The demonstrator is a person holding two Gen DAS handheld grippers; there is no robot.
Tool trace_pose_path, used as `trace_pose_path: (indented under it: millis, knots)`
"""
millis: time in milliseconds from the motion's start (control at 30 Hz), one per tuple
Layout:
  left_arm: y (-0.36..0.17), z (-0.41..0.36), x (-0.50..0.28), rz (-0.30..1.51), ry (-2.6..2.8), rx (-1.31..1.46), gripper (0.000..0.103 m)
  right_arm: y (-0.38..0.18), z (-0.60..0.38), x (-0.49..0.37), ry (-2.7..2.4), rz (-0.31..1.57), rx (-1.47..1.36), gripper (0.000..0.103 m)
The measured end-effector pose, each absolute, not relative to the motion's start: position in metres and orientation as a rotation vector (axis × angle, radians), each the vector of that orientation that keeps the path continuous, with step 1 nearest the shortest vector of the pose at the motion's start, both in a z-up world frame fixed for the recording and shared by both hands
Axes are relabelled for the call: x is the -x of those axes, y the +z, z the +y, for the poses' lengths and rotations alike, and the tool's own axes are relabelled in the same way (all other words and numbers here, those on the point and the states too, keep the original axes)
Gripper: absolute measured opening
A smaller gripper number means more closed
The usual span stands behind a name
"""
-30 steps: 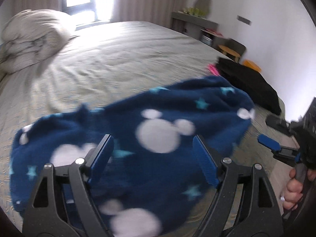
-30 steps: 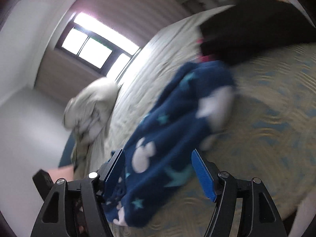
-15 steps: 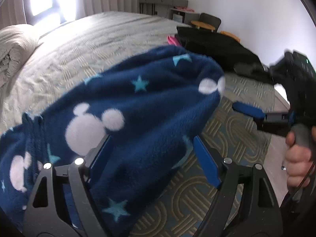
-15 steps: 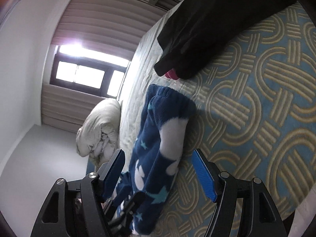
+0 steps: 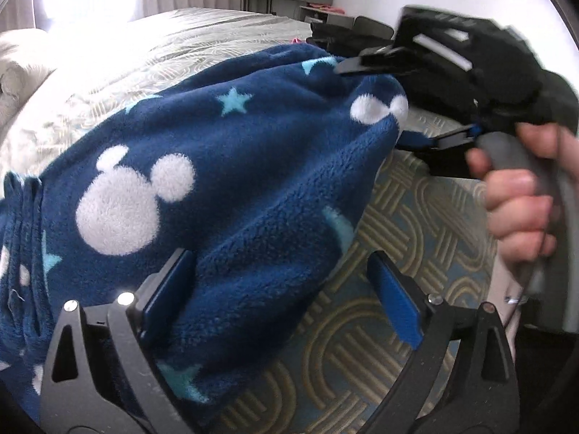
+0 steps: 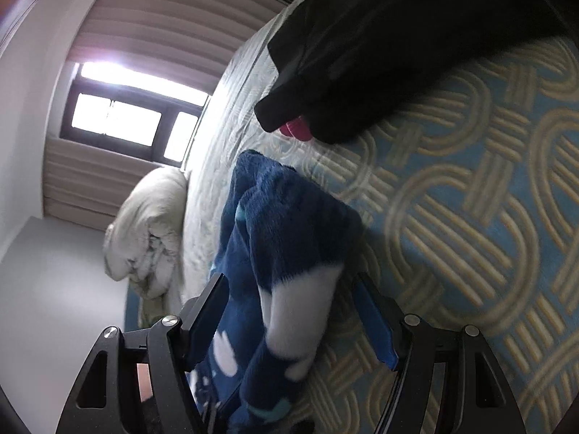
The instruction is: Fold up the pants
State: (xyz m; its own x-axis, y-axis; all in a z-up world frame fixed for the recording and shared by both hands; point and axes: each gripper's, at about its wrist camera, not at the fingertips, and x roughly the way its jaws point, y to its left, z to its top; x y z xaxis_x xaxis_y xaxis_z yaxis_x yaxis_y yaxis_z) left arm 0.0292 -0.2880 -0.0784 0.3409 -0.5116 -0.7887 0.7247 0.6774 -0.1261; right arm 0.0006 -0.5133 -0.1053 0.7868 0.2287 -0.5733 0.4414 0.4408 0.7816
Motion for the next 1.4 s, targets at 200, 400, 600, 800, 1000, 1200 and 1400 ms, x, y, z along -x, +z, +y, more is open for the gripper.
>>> trace_pose_path:
  millis: [200,400,600,800,1000,1200,1400]
  knots:
    - [-0.076,-0.280,-0.029,0.921,-0.833,-0.215,0.096,-0.112,-0.517,-0.034,-0.134,0.718,-1.124,0.071]
    - [-0.061,-0.278,-0.031,0.915,-0.840,-0.183,0.096,-0.097,-0.511,-0.042,-0.077,0.718,-1.074,0.023]
    - [-0.037,-0.292,-0.034,0.818,-0.870,-0.258,0.096,-0.062,-0.499,-0.044,-0.031,0.723,-1.018,0.023]
    - [-0.023,-0.299,-0.041,0.755,-0.846,-0.243,0.095,-0.021,-0.475,-0.054,0.031,0.737,-0.906,0.023]
    - [0.000,-0.274,-0.056,0.706,-0.817,-0.084,0.051,0.006,-0.446,-0.059,0.103,0.733,-0.836,0.023]
    - [0.016,-0.235,-0.057,0.659,-0.792,-0.032,0.021,0.026,-0.400,-0.070,0.147,0.729,-0.740,0.023]
    - [0.036,-0.192,-0.071,0.630,-0.761,0.084,0.020,0.046,-0.357,-0.082,0.207,0.711,-0.667,0.023]
